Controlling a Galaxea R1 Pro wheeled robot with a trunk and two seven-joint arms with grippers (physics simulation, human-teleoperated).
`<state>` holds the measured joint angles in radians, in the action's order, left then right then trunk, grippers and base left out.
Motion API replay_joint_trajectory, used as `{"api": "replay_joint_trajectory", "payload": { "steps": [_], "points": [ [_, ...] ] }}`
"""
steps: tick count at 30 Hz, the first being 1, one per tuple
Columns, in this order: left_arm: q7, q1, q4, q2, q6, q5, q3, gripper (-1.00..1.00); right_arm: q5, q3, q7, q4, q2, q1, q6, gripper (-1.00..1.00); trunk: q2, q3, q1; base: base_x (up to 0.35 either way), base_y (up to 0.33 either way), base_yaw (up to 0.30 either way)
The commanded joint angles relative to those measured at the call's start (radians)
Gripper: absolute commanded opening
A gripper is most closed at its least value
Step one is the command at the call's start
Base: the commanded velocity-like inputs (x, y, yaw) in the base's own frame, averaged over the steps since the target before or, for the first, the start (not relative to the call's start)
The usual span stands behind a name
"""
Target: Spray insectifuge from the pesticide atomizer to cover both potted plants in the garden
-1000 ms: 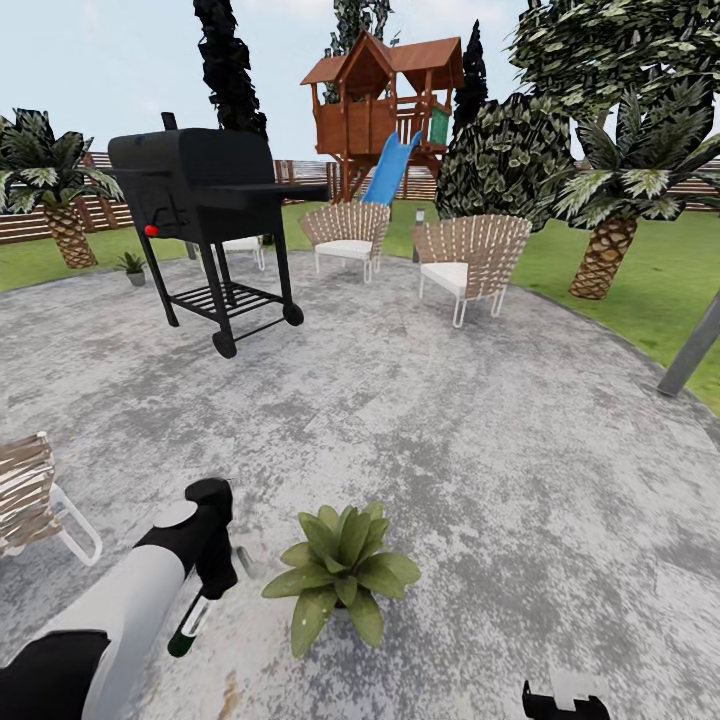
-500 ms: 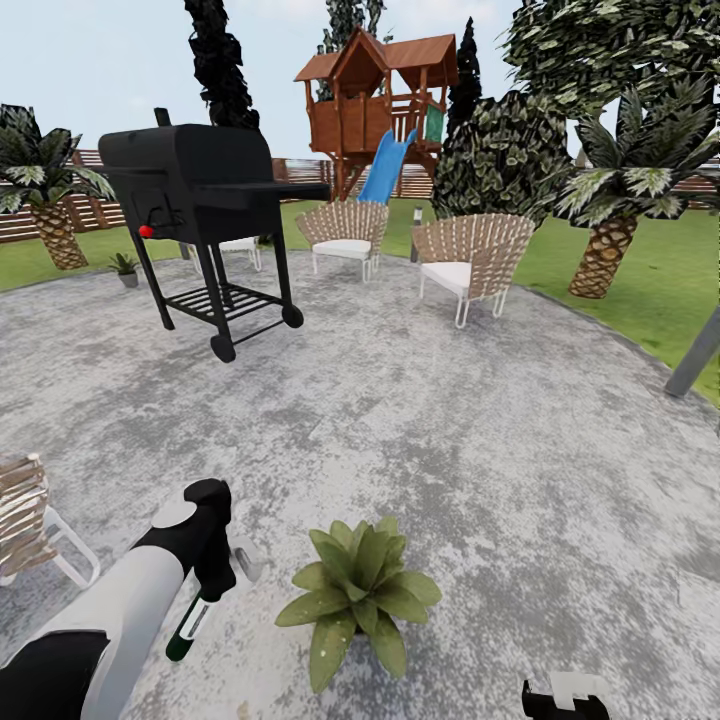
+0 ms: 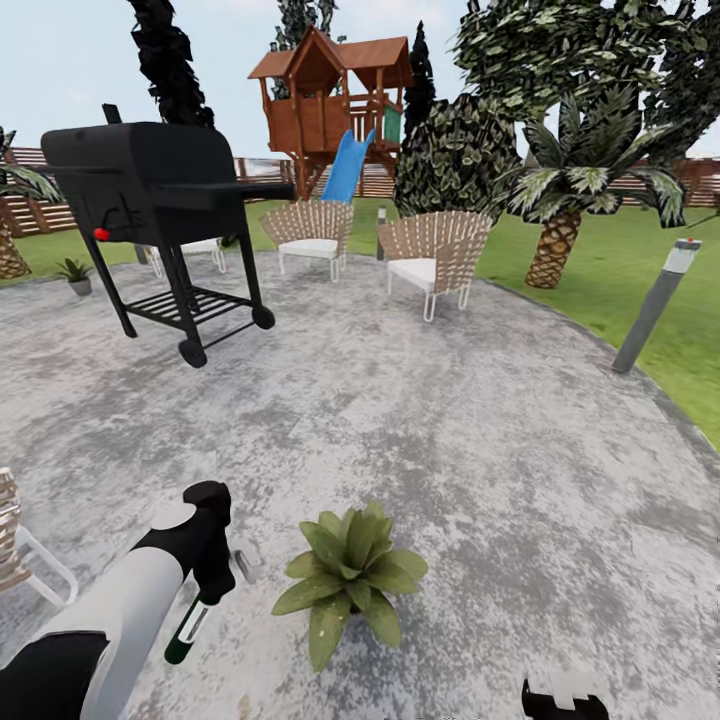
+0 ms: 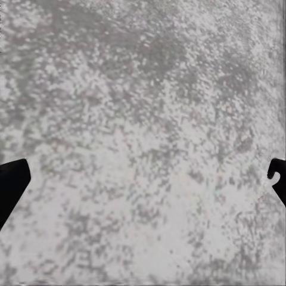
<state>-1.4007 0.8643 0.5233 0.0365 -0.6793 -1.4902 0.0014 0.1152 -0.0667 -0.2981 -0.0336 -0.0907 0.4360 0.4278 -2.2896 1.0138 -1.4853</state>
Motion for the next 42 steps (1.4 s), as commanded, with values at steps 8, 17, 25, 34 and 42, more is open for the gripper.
{"api": "replay_joint_trajectory", "payload": {
  "steps": [8, 17, 25, 34, 42],
  "points": [
    [-0.005, -0.001, 0.0, -0.001, -0.01, 0.0, 0.0, -1.0, 0.009, -0.008, -0.005, 0.001, 0.0, 0.001, 0.003, 1.0, 0.0, 0.011, 0.0, 0.067, 0.207, -0.186],
    [0.0, -0.027, 0.002, -0.001, -0.006, 0.0, 0.0, -1.0, 0.009, -0.008, -0.007, 0.001, 0.0, 0.001, 0.003, 1.0, 0.0, 0.022, 0.0, 0.002, 0.004, -0.144],
    [0.0, -0.018, 0.019, -0.047, -0.013, -0.003, -0.004, -1.0, 0.012, -0.005, -0.004, 0.004, -0.002, 0.001, 0.003, 1.0, 0.0, 0.023, 0.0, 0.0, 0.0, -0.008],
    [0.002, -0.026, 0.018, -0.055, -0.013, -0.004, -0.009, -1.0, 0.009, -0.008, -0.007, 0.001, -0.001, 0.001, 0.003, 1.0, 0.0, 0.023, 0.0, 0.0, 0.166, -0.12],
    [0.005, -0.026, 0.018, -0.049, -0.014, -0.004, -0.009, -1.0, 0.009, -0.008, -0.007, 0.001, -0.001, 0.0, 0.003, 1.0, 0.0, 0.023, 0.0, 0.034, 0.306, -0.296]
  ]
}}
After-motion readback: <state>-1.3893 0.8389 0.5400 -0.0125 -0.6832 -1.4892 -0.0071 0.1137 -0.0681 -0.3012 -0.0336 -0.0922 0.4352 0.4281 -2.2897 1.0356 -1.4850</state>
